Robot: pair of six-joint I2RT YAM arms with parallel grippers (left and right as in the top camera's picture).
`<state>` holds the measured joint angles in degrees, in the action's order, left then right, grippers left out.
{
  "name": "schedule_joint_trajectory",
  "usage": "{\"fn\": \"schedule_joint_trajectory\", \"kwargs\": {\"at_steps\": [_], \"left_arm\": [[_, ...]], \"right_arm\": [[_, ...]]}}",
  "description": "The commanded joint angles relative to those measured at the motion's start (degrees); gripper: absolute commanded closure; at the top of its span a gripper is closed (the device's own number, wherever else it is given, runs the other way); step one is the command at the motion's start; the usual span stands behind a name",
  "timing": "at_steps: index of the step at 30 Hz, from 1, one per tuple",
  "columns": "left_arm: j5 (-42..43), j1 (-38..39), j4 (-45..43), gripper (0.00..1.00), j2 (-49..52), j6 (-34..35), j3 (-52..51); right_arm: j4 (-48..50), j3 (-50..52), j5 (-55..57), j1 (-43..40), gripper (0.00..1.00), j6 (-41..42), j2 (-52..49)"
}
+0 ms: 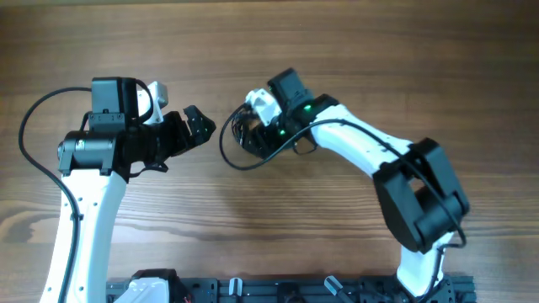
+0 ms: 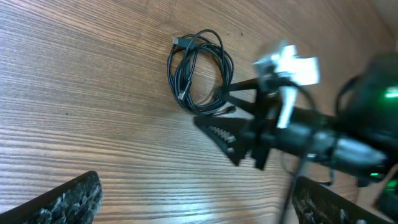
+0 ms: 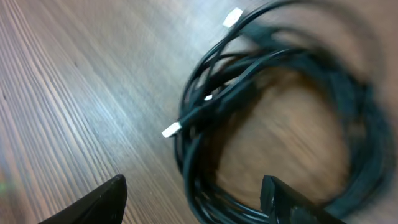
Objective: Untangle cables
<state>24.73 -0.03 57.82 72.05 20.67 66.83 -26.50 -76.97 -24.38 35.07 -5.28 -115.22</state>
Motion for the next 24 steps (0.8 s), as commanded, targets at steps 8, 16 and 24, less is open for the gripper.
{"fn": "schedule_joint_trajectory", "kwargs": {"at_steps": [8, 16, 24], "left_arm": [[-0.6, 0.3, 0.2, 0.0, -0.1, -0.9, 1.0], [-0.6, 0.3, 0.2, 0.0, -0.1, -0.9, 1.0], [-0.5, 0.3, 1.6, 0.0, -0.1, -0.9, 1.0]], "right_arm": [[1.7, 1.4, 3.7, 3.6, 0.36, -0.7, -3.1], [-0.5, 1.0, 3.6, 3.5, 0.96, 2.6, -4.5], [-6.8, -1.1, 4.8, 3.5, 0.96, 2.5, 16.6]]}}
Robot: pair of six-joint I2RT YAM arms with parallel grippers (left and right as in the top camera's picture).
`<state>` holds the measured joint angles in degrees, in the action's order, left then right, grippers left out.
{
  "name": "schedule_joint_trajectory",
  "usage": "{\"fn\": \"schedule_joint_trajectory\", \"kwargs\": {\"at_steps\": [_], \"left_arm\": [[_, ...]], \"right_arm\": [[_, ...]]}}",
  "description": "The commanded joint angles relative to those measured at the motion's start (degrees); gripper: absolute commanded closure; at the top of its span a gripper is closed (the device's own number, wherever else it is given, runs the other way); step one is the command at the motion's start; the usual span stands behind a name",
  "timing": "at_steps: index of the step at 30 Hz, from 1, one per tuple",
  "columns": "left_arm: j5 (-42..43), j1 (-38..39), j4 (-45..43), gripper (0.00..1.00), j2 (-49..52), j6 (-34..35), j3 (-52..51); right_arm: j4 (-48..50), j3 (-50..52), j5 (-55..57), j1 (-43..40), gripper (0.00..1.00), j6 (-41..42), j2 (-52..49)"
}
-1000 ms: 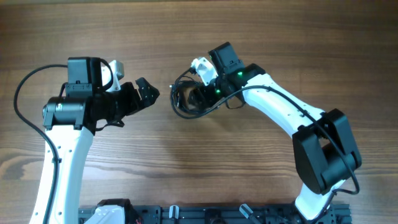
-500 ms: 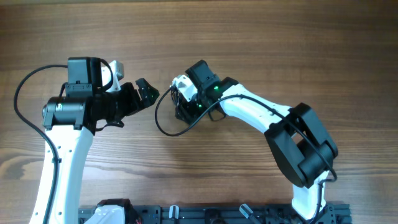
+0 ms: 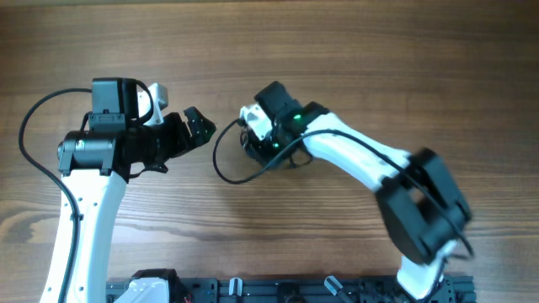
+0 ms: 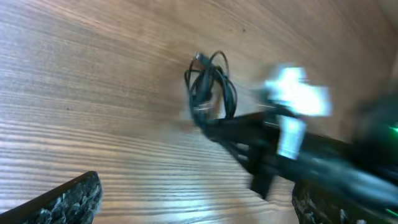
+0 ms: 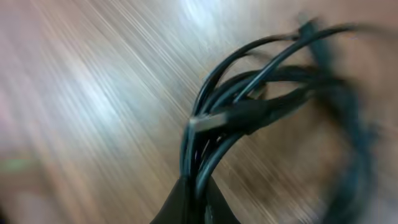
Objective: Untangle cables
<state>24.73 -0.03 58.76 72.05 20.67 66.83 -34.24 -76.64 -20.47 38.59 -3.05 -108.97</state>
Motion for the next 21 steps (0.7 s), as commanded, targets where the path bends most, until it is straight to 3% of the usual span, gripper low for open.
{"fn": "schedule_joint_trajectory", "kwargs": {"at_steps": [1, 4, 7, 12, 16, 19, 21], "left_arm": [[-0.2, 0.3, 0.9, 0.0, -0.1, -0.7, 1.0], [7.4, 0.3, 1.0, 0.0, -0.1, -0.7, 1.0], [9.3, 0.3, 1.1, 0.0, -0.1, -0.7, 1.0], [9.3, 0.3, 1.1, 0.0, -0.1, -0.7, 1.0], [9.3, 0.3, 1.1, 0.0, -0.1, -0.8, 1.0], [9.3, 0.3, 1.1, 0.0, -0.1, -0.9, 0.9], [9.3, 0.3, 0.8, 0.0, -0.1, -0.9, 0.9]], "right_arm": [[1.2, -1.4, 2.6, 0.0, 0.96, 0.2, 12.8], [1.5, -1.4, 12.9, 0.0, 0.96, 1.5, 20.8], [0.9, -1.4, 26.6, 0.0, 0.96, 11.6, 23.6], [2.5, -1.4, 26.9, 0.0, 0.96, 13.9, 23.8], [13.9, -1.4, 12.5, 0.0, 0.96, 10.6, 26.3], [21.6, -1.4, 11.0, 0.0, 0.96, 10.5, 32.3], [20.5, -1.4, 10.2, 0.0, 0.96, 10.5, 34.5]]}}
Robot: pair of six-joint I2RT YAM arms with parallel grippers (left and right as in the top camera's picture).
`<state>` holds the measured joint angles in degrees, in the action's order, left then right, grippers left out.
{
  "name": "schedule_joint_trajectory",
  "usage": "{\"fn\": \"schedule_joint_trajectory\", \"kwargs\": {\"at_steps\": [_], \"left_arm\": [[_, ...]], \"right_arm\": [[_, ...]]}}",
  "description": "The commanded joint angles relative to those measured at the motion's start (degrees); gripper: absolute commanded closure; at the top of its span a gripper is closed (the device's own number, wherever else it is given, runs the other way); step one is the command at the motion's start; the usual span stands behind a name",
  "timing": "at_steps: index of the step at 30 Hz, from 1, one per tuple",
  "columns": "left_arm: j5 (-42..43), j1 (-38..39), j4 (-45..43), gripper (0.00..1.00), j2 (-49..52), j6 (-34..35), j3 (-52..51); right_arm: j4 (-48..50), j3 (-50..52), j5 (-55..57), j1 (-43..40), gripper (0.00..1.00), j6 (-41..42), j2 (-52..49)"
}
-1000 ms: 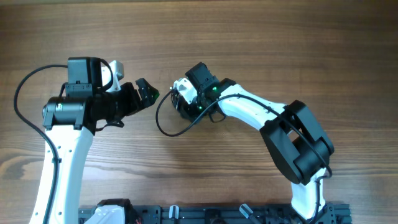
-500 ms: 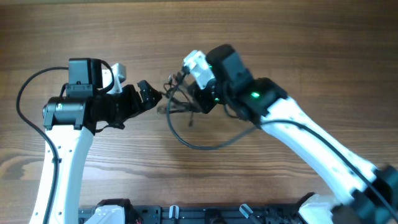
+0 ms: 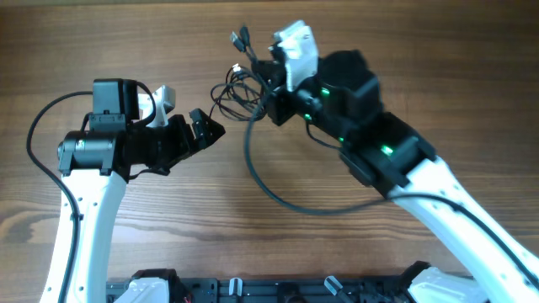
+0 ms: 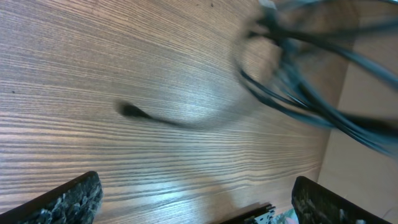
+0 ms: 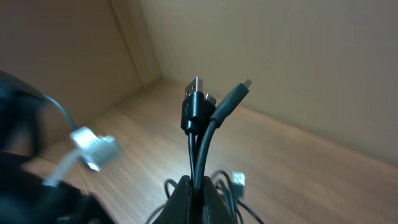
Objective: Untangle cables
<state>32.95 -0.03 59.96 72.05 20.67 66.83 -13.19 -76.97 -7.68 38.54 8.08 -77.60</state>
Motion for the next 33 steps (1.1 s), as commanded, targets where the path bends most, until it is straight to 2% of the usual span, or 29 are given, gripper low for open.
{"fn": "schedule_joint_trajectory", "kwargs": {"at_steps": [1, 5, 8, 12, 17, 21, 24, 25, 26, 27, 28, 33], "left_arm": [[1.1, 0.3, -0.8, 0.0, -0.1, -0.9, 0.9], [1.1, 2.5, -4.0, 0.0, -0.1, -1.6, 0.9], [0.6, 10.2, -8.0, 0.0, -0.1, -7.6, 0.9], [-8.9, 20.7, -14.2, 0.0, 0.0, -8.1, 0.9], [-20.8, 27.4, -20.6, 0.0, 0.0, -8.0, 0.9], [-29.4, 27.7, -22.3, 0.02, 1.5, 0.7, 0.9], [-31.1, 27.7, -23.4, 0.06, 4.2, 2.6, 0.9], [-31.1, 27.7, -23.6, 0.12, 4.7, 2.8, 0.9], [-31.1, 27.7, -23.6, 0.31, 5.5, 3.7, 0.9], [-30.9, 27.7, -23.6, 0.6, 5.7, 3.8, 0.9], [-30.9, 27.7, -23.4, 0.82, 5.7, 3.9, 0.9], [-31.3, 27.6, -22.9, 0.92, 5.6, 4.3, 0.9]], "right_arm": [[-1.1, -1.1, -5.3, 0.0, 0.96, -0.6, 3.9], [-1.3, -1.1, -9.4, 0.0, 0.96, 0.1, 4.7], [-2.3, -1.1, -9.4, 0.0, 0.96, 0.0, 4.7], [-2.8, -1.1, -14.0, 0.0, 0.96, 1.2, 4.7], [-2.8, -1.1, -22.7, 0.0, 0.96, 2.6, 4.8], [-2.8, -1.1, -29.0, 0.0, 0.96, 4.1, 5.6], [-3.2, -1.1, -29.6, 0.0, 0.96, 3.9, 7.2], [-3.6, -1.1, -28.6, 0.0, 0.96, 3.9, 7.7], [-4.6, -1.1, -26.1, 0.0, 0.96, 3.9, 7.9], [-5.9, -1.1, -23.6, 0.0, 0.96, 4.0, 8.0], [-7.5, -1.1, -20.9, 0.0, 0.96, 4.0, 8.0], [-16.3, -1.1, -2.2, 0.0, 0.96, 6.1, 8.0]]}}
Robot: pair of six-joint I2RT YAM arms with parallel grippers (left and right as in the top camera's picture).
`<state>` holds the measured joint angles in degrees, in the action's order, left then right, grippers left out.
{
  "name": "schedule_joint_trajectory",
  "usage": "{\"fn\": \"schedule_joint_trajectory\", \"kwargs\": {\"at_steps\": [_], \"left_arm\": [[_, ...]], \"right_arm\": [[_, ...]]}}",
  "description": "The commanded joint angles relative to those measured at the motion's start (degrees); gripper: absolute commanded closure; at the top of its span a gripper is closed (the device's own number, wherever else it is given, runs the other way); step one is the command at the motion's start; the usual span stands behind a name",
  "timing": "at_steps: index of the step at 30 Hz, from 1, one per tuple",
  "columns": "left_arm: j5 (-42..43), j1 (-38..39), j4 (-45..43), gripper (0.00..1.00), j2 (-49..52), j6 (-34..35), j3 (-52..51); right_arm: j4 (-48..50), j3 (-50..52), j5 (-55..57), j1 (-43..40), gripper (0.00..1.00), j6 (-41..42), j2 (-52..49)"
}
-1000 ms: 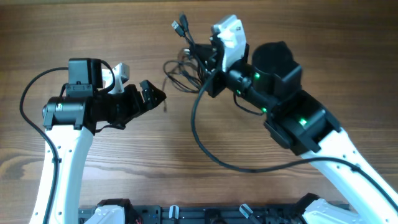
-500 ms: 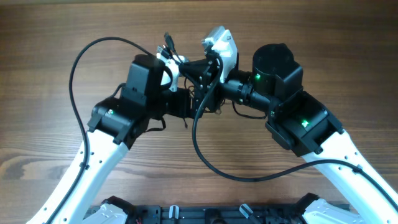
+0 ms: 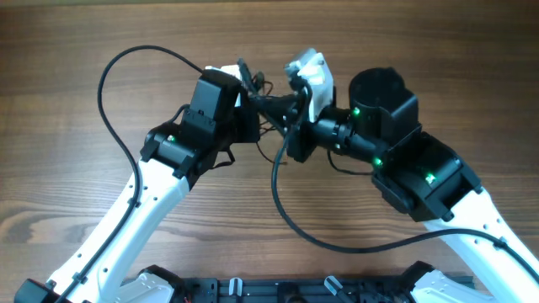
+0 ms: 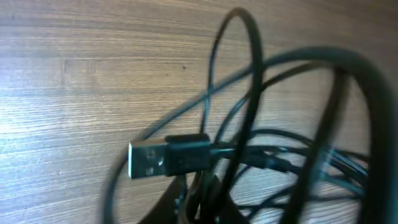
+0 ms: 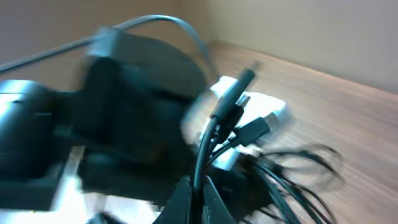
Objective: Untangle cables
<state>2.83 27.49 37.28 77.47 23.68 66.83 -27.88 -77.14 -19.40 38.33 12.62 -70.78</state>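
A tangle of thin black cables (image 3: 268, 101) hangs above the wooden table between my two grippers. My left gripper (image 3: 253, 108) is shut on some of its strands, and in the left wrist view a USB plug (image 4: 163, 158) sticks out just above the left gripper (image 4: 198, 200). Facing it from the right, my right gripper (image 3: 283, 111) is shut on other strands. The right wrist view shows several plugs (image 5: 244, 79) standing up from the right gripper (image 5: 198, 200). One loose strand (image 3: 290, 220) trails down and off to the right.
The left arm's own black wire (image 3: 126, 63) loops over the back left of the table (image 3: 67, 185). A black rail (image 3: 278, 291) runs along the front edge. The right arm's body (image 3: 421, 177) covers the right middle.
My left arm has come from the left side to the middle, and its gripper, open before, is now shut on the tangle. The right gripper still holds the cables, a little lower.
The cables first lay coiled on the table under my open right gripper, with the left gripper open off to the left. Then the right gripper was shut on them, then it held them high with one strand trailing. Now both grippers grip the tangle.
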Motion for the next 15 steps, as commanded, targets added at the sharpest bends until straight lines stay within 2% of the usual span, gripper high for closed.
{"fn": "schedule_joint_trajectory", "kwargs": {"at_steps": [1, 4, 5, 8, 11, 15], "left_arm": [[-2.0, -0.1, -0.2, 0.94, 0.2, 2.4, 0.9], [-2.9, -0.4, -0.1, 0.96, 0.2, 2.6, 0.9], [-3.4, -0.4, 0.2, 0.96, 0.2, 2.8, 0.9], [-12.9, -1.1, 4.2, 0.96, 0.2, 10.8, 0.9], [-13.4, -5.4, 6.7, 0.96, 0.1, 15.7, 0.9], [-11.5, -11.9, 10.2, 0.96, -2.4, 17.3, 0.9]], "right_arm": [[-2.7, -0.9, 10.7, 0.2, 0.96, 1.5, 1.2], [-3.2, -0.9, 12.8, 0.2, 0.96, 1.6, 1.2], [-3.8, -0.9, 16.6, 0.2, 0.96, 3.1, 1.3], [-10.7, -0.9, 39.0, 0.2, 0.96, 11.5, 2.6], [-18.2, -0.9, 54.9, 0.2, 0.96, 16.1, 3.4], [-23.3, -0.9, 63.6, 0.2, 0.96, 17.8, 3.4]]}}
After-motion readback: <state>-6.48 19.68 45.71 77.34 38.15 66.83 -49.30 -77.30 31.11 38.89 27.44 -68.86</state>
